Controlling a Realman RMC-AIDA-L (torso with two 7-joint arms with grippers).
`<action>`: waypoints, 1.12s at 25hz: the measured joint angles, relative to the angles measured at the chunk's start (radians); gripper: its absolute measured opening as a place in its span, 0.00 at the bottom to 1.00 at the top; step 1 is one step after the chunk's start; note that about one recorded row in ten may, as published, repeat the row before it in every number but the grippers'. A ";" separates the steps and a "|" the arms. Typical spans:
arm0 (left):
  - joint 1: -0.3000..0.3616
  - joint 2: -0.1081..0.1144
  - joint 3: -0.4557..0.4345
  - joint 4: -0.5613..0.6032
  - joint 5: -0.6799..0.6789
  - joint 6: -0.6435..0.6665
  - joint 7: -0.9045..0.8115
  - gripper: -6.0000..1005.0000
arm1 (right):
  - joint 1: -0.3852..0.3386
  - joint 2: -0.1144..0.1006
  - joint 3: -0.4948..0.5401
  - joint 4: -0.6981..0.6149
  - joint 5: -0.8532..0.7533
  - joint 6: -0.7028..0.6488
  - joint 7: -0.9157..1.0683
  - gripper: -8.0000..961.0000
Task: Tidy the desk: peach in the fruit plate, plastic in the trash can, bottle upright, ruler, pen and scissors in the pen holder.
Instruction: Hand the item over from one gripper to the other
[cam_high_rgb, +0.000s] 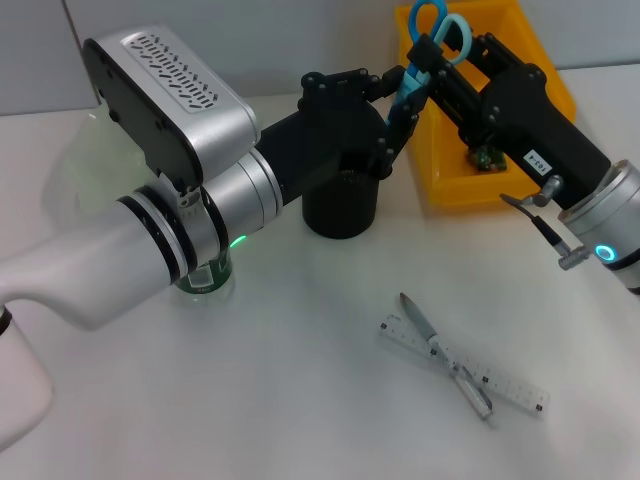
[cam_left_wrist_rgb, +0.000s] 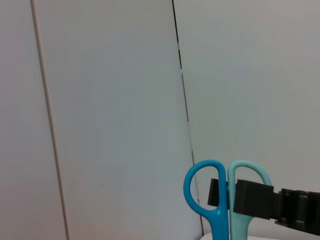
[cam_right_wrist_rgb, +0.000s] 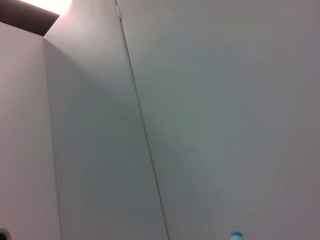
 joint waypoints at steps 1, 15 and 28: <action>0.000 0.000 0.000 0.000 0.000 0.000 0.000 0.24 | -0.003 0.000 0.003 0.001 0.002 0.000 0.000 0.53; 0.000 0.000 0.000 0.000 0.000 -0.005 0.000 0.24 | 0.002 -0.003 -0.002 0.002 0.002 0.002 0.009 0.32; 0.000 0.000 0.003 0.000 0.000 -0.006 0.000 0.24 | 0.001 -0.001 0.044 0.041 0.008 -0.007 -0.019 0.14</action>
